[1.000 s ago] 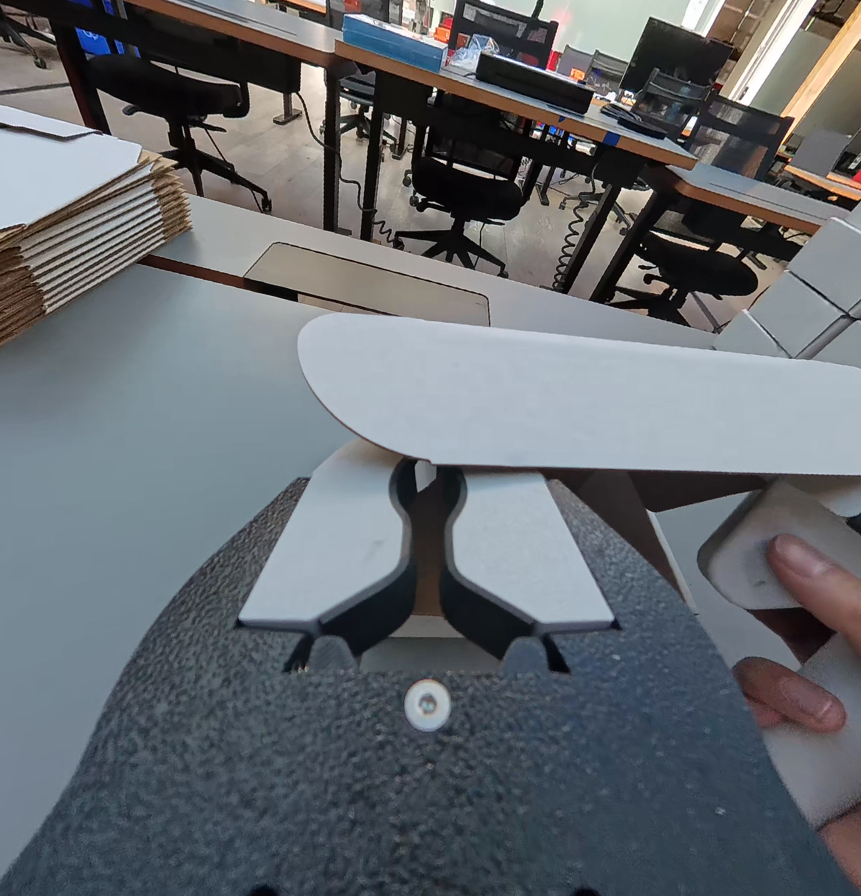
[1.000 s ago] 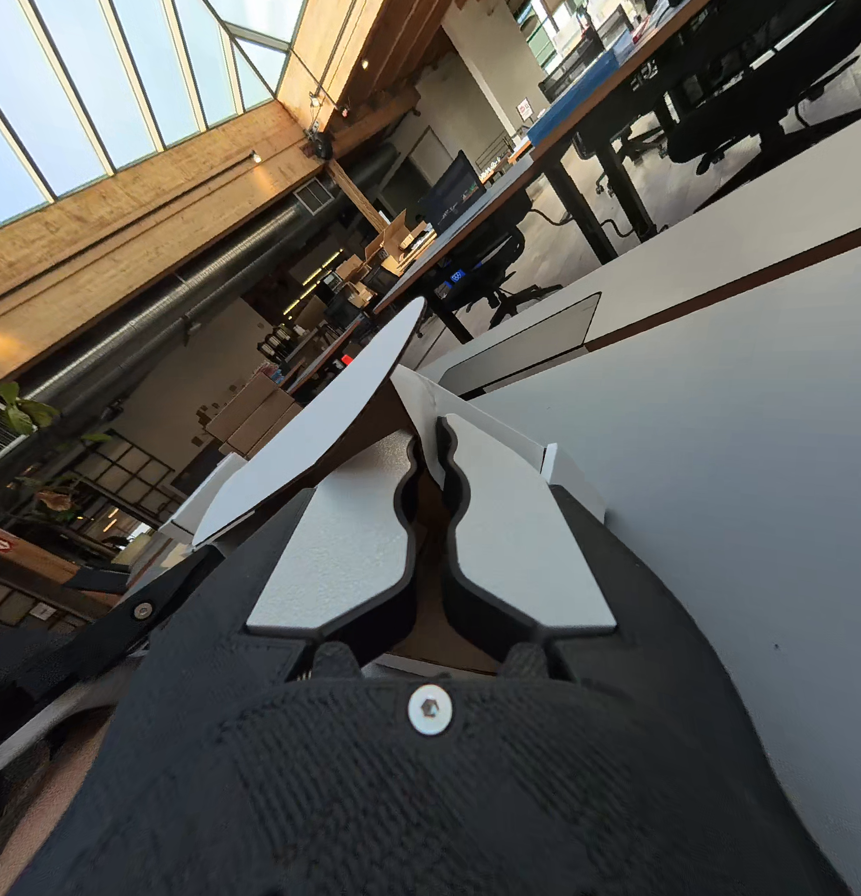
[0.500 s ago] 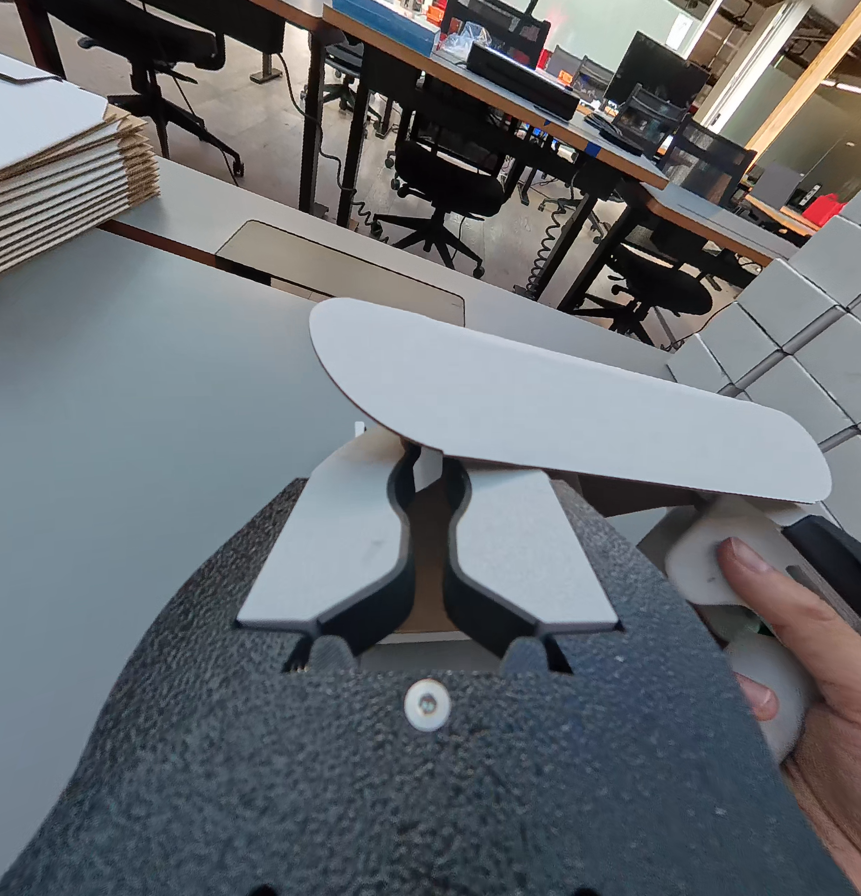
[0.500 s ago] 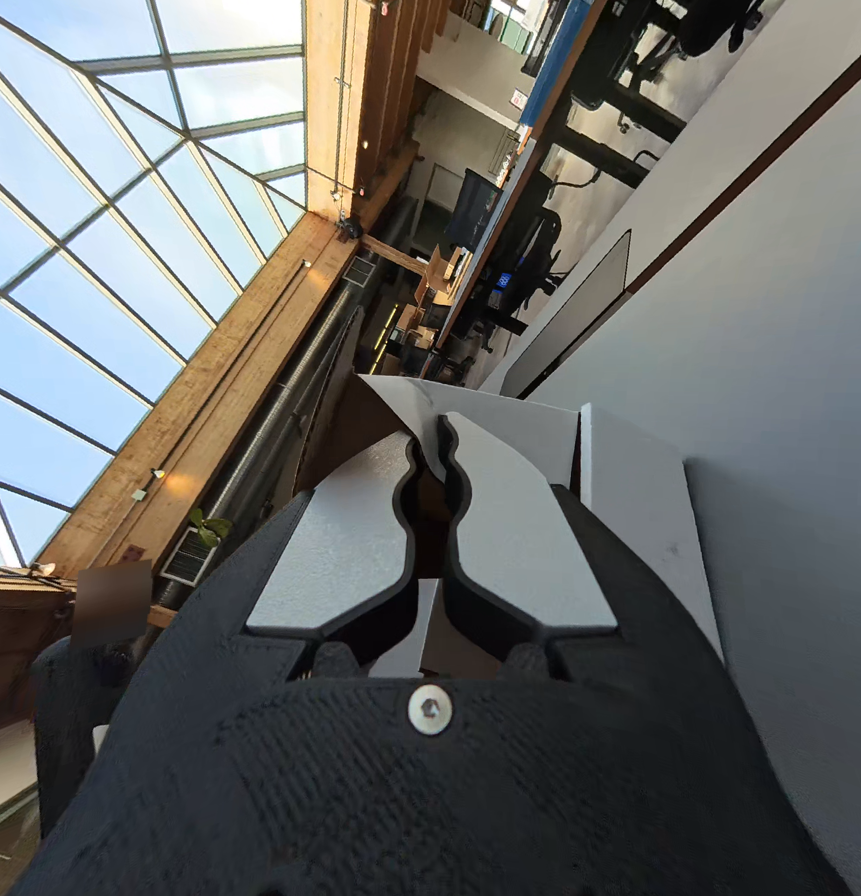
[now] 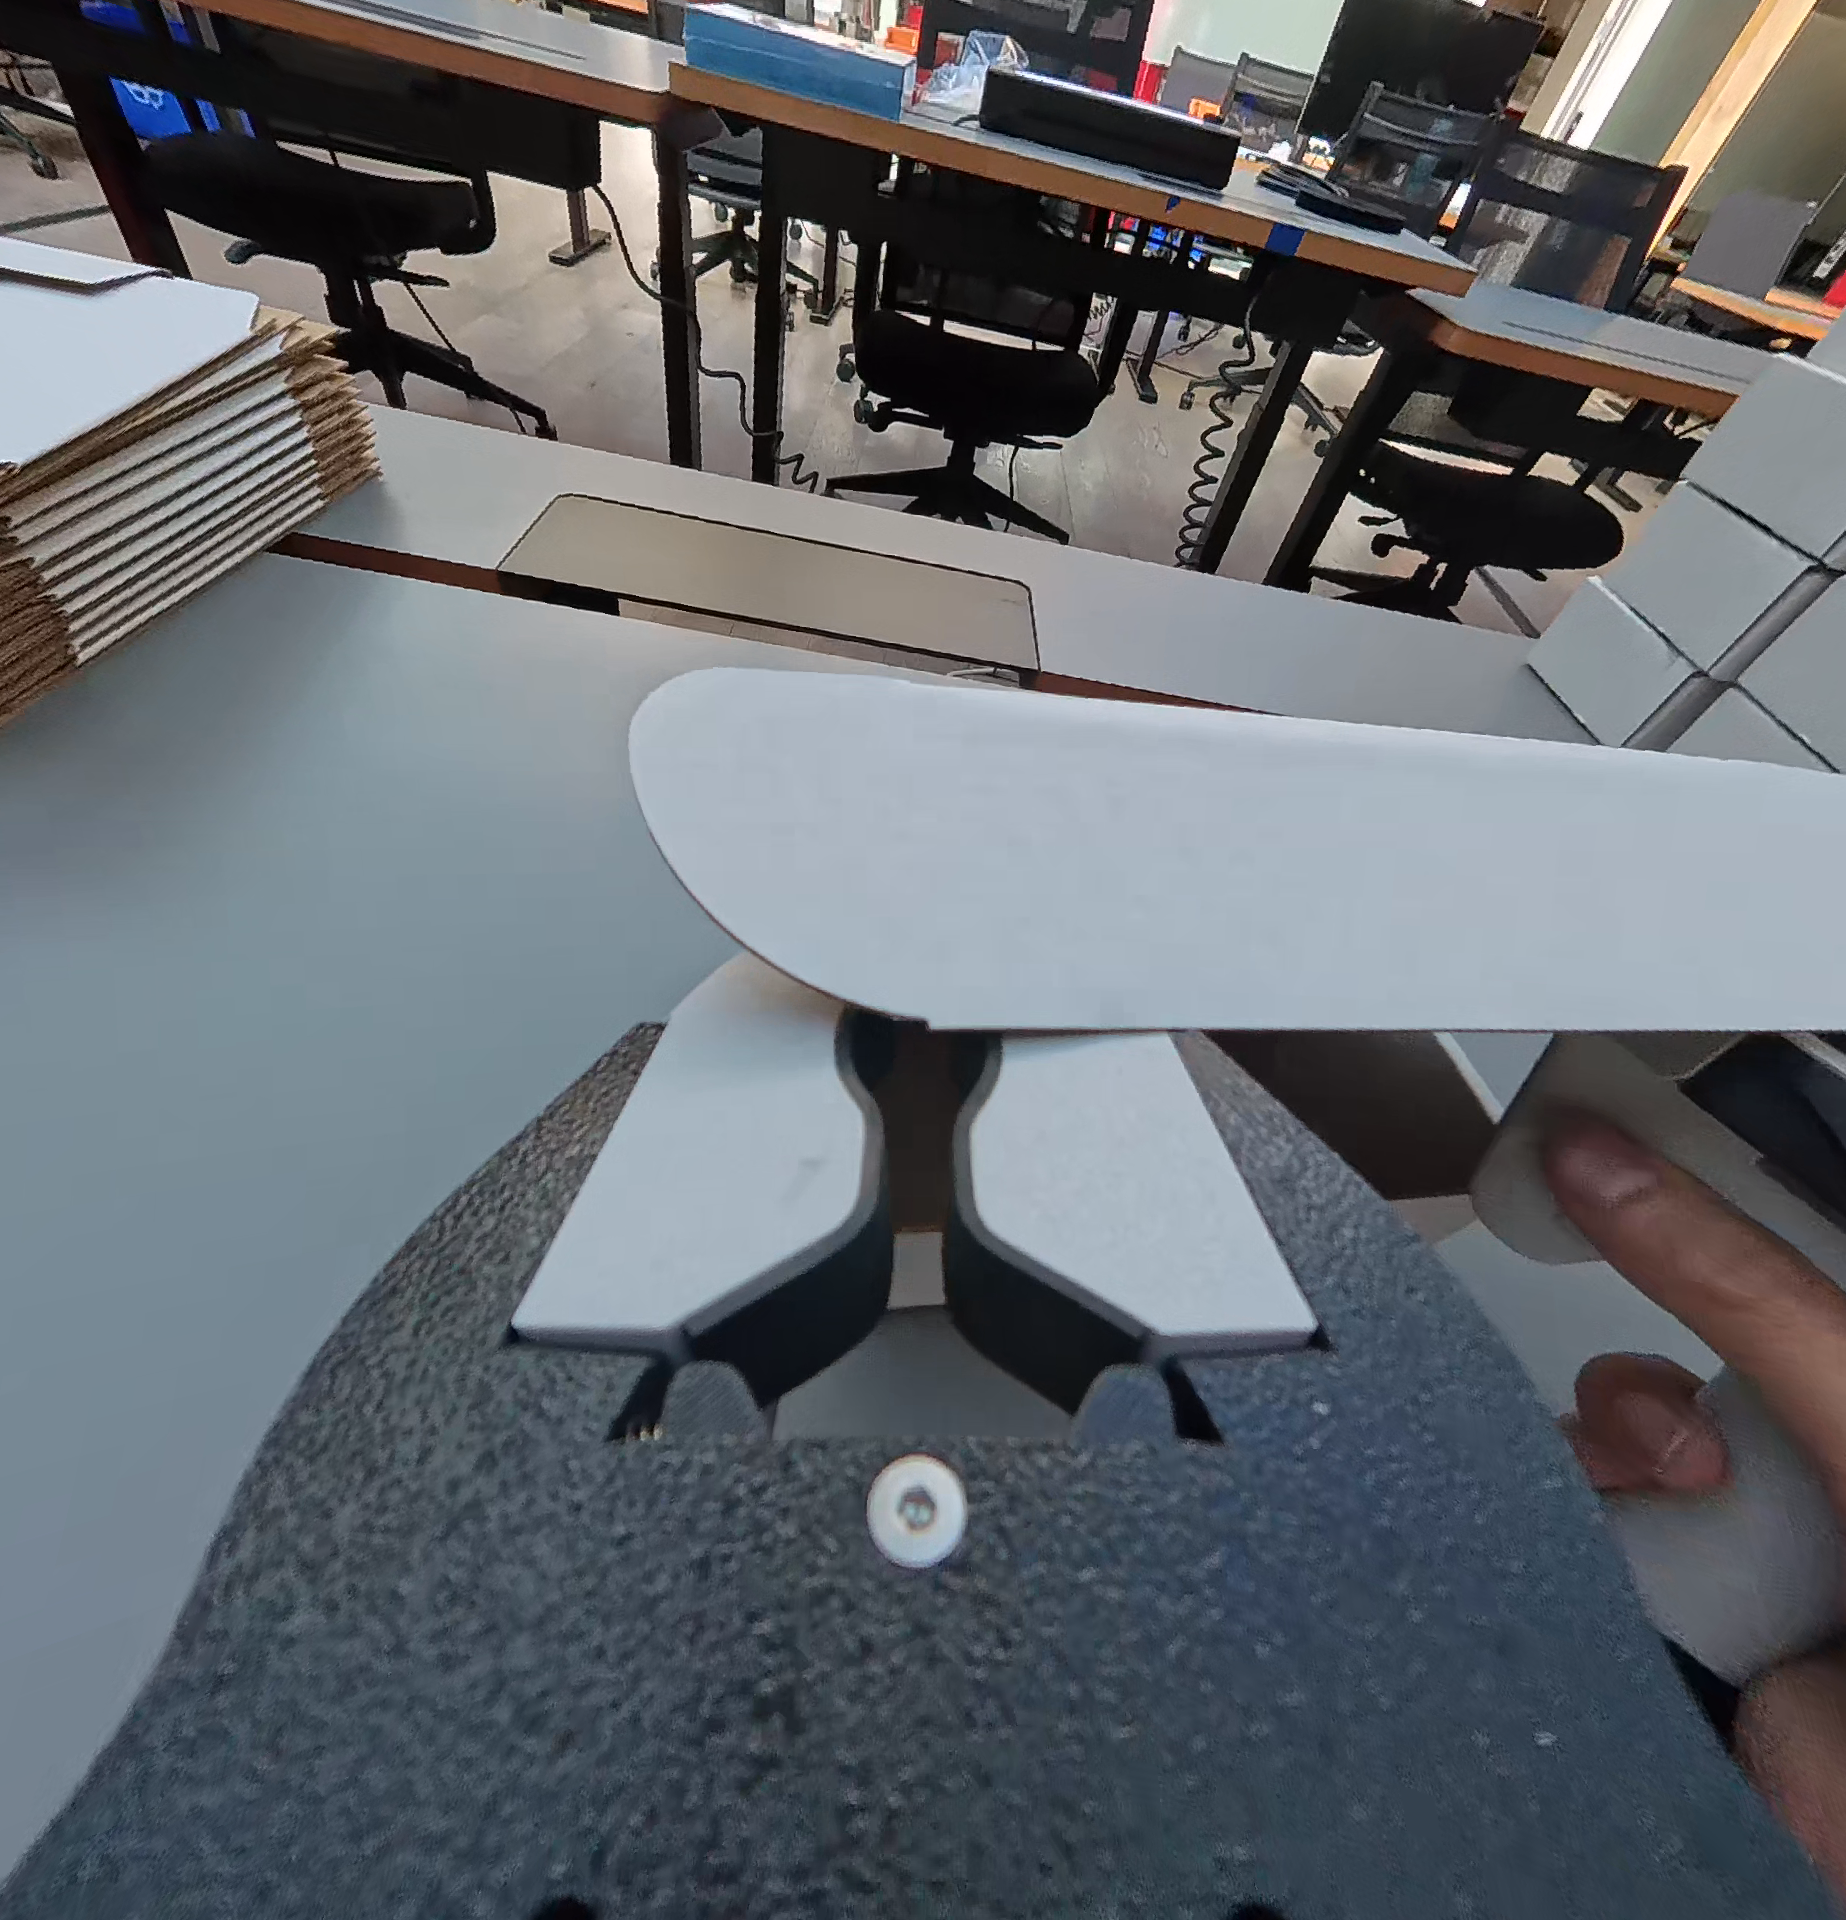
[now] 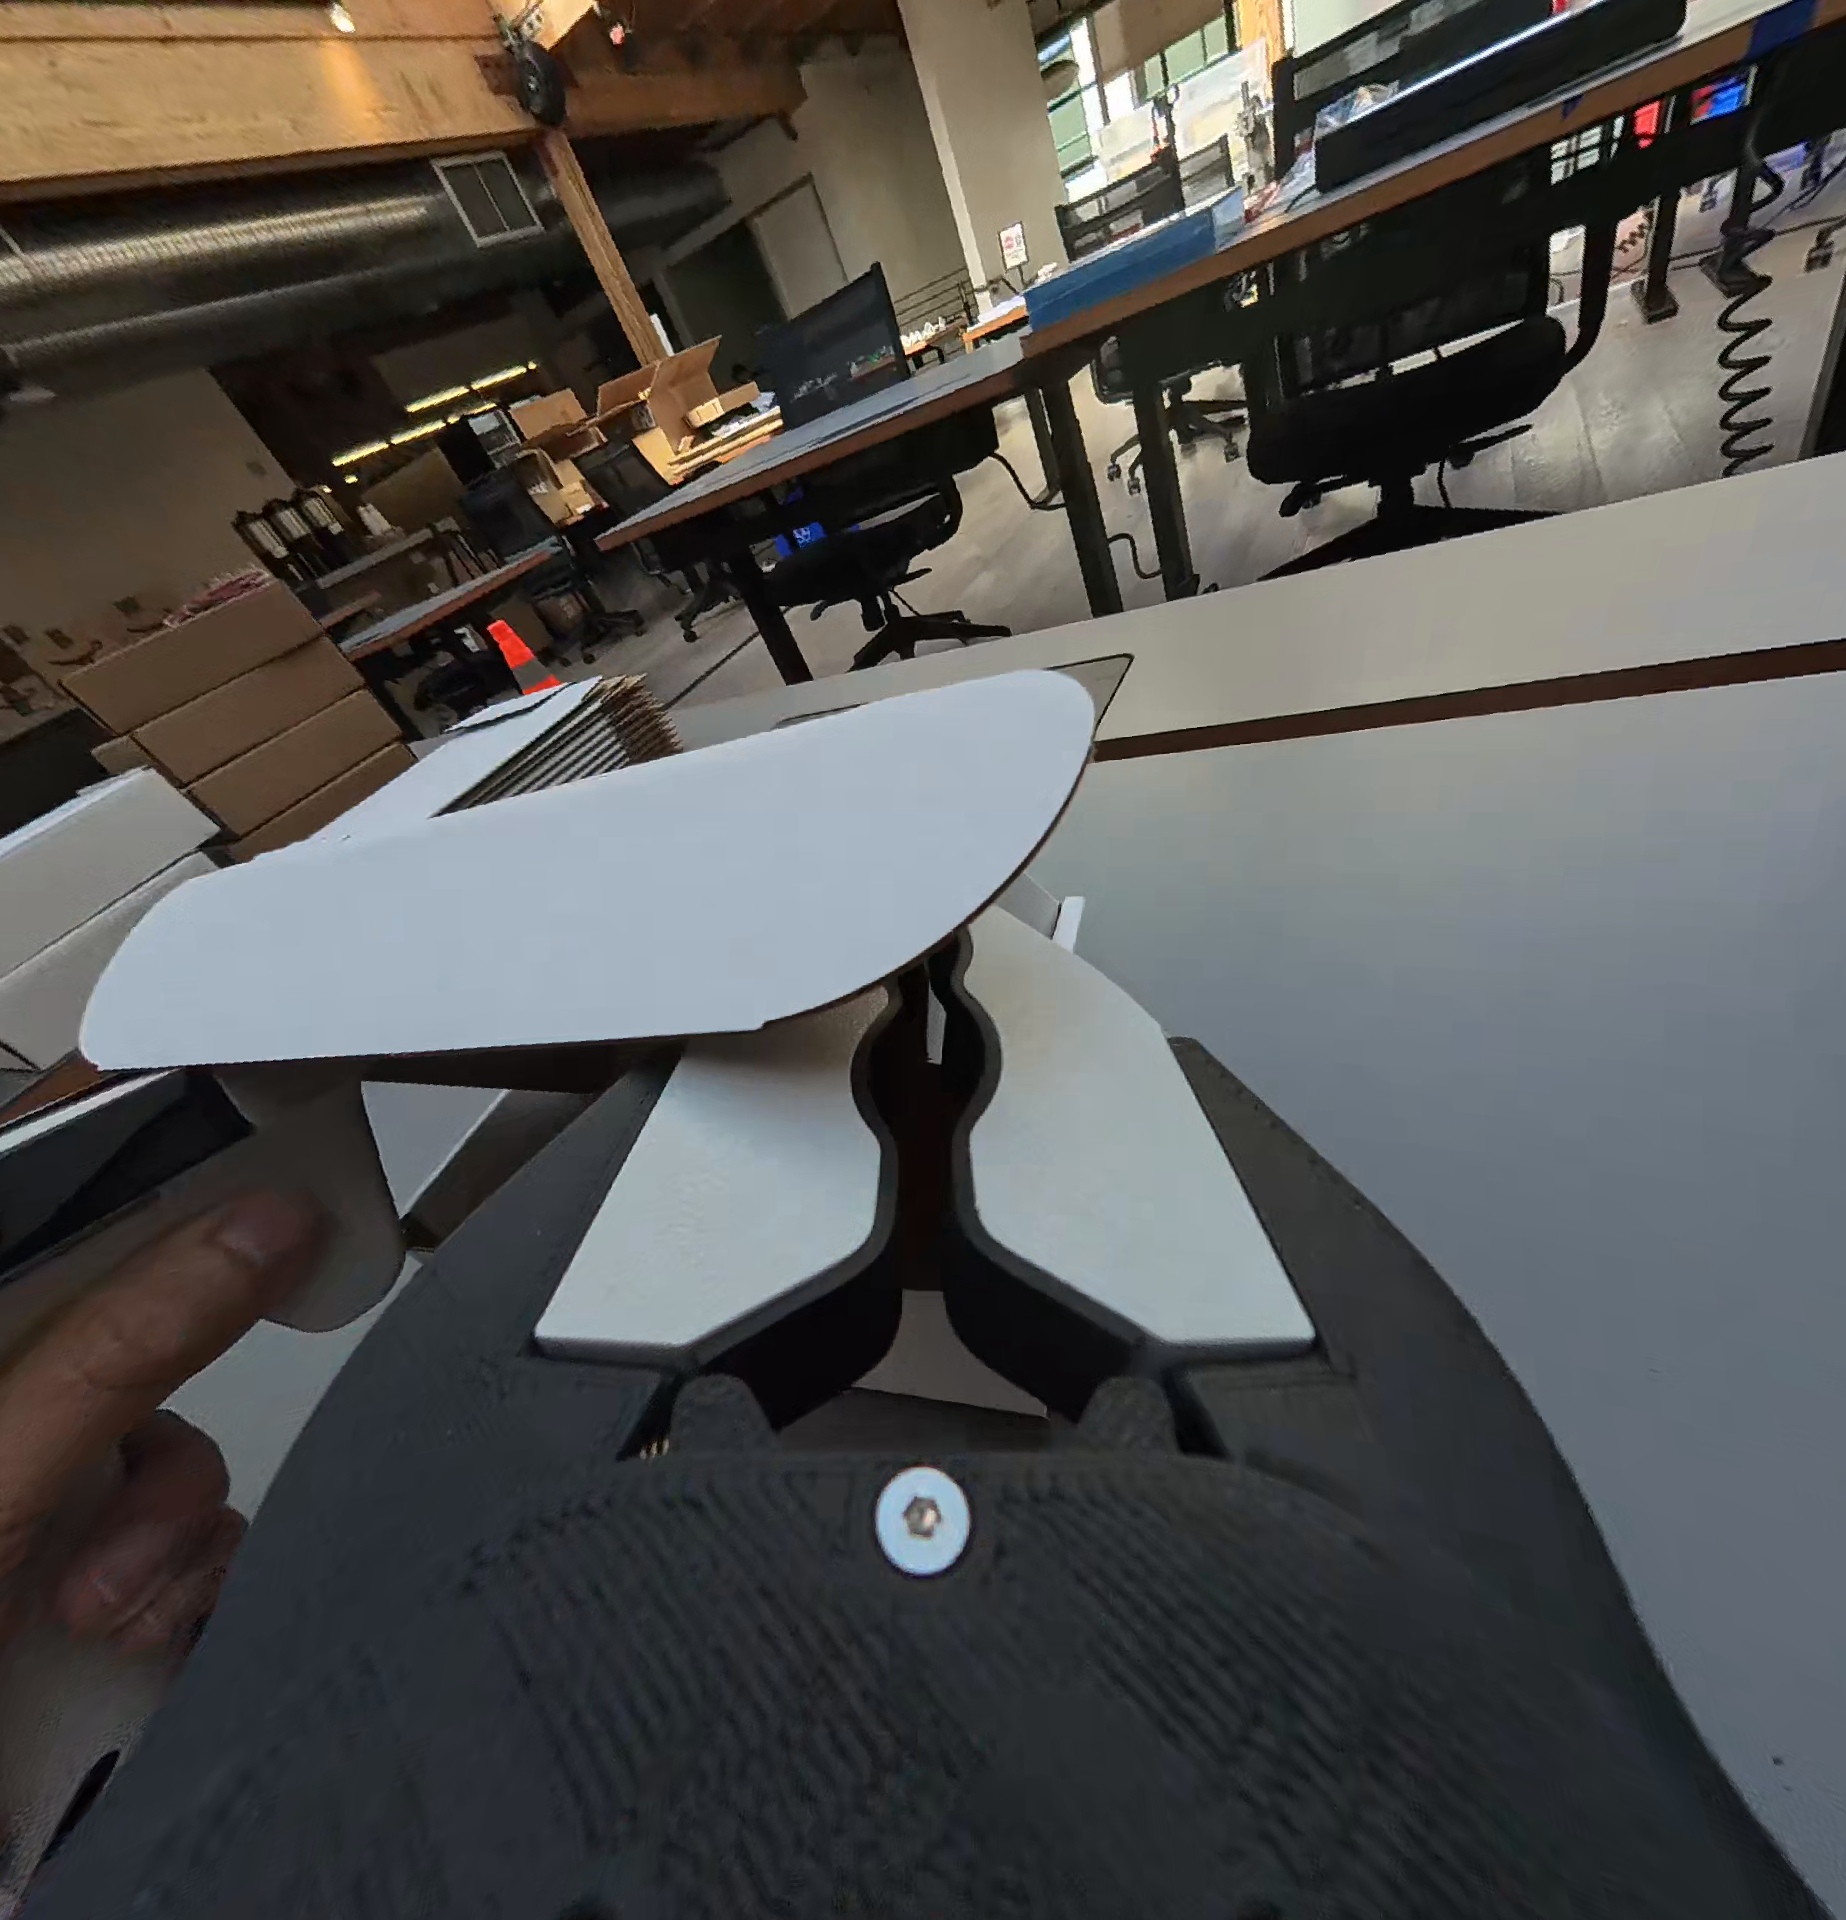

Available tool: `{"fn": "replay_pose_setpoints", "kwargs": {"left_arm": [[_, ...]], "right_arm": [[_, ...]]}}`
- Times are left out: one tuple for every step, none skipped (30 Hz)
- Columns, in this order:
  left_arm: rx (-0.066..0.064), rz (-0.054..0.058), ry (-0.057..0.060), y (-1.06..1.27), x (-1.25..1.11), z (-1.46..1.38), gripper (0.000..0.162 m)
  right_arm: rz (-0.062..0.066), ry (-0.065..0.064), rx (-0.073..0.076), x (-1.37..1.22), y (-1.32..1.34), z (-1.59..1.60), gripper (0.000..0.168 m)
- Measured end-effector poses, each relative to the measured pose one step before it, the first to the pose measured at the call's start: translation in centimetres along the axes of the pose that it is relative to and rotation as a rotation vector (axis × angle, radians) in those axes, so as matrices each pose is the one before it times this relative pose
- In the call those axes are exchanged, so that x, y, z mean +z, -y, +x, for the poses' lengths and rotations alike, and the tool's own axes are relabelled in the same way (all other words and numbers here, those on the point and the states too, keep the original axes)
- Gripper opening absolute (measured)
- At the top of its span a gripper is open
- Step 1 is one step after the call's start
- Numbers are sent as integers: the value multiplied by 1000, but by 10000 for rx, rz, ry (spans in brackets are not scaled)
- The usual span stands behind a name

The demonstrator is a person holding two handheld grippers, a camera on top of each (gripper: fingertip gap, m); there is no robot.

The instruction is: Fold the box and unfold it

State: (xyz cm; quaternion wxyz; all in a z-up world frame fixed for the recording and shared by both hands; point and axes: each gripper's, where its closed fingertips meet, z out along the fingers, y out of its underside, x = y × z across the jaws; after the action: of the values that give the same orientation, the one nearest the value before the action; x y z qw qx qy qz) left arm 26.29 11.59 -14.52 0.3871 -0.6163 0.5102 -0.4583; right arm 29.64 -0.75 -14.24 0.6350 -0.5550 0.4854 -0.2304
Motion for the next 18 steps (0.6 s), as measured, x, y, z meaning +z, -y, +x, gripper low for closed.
{"fn": "replay_pose_setpoints", "kwargs": {"left_arm": [[161, -34, -26, -178, -210, 4, 5], [184, -69, -23, -187, -173, 13, 5], [144, -20, -23, -145, -106, -30, 5], [74, 0, -43, -177, -80, -41, 4], [30, 19, -41, -183, -100, -13, 4], [-21, 83, -44, -100, -140, 78, 5], [-47, 170, -48, -20, -177, 160, 5], [63, 170, 36, -131, -141, 59, 5], [91, 147, 36, -224, -51, -10, 5], [-22, 72, -26, -182, -5, -11, 5], [-182, -27, -108, -36, 4, 79, 6], [-67, -92, -59, 46, -32, 46, 5], [201, -90, 42, 23, -28, -79, 5], [300, -69, 75, -99, -28, -153, 4], [173, -88, 92, -263, -25, -178, 4], [-116, -316, 170, -671, 7, -325, 3], [-244, -26, -164, -263, -54, 46, 2], [-148, -323, -58, -462, -7, -75, 2]], "right_arm": [[-34, -89, -174, -199, -144, -7, 2], [-175, -183, -414, -147, -245, 109, 2], [-167, -182, -499, -130, -191, 67, 2], [-97, -132, -317, -169, -88, -22, 2], [-84, -112, -296, -173, -39, -56, 1], [-91, -149, -456, -168, -47, 9, 2], [-107, -204, -435, -129, -183, 108, 2], [-28, -124, -232, -89, -166, 38, 2], [5, -42, -42, -39, -180, 22, 2], [-6, 40, 49, -30, -58, -1, 2], [-29, 3, -13, -13, -38, -13, 1], [-26, -66, -150, -24, -26, 18, 1], [-103, -120, -300, -43, -119, 49, 1], [-188, -103, -316, -56, -188, 31, 2], [-97, -42, -146, -135, 27, -34, 2], [-163, 35, -36, -156, -94, -127, 2], [-200, -22, -100, -111, -276, -49, 2], [-163, 3, -129, -98, -312, -80, 1]]}}
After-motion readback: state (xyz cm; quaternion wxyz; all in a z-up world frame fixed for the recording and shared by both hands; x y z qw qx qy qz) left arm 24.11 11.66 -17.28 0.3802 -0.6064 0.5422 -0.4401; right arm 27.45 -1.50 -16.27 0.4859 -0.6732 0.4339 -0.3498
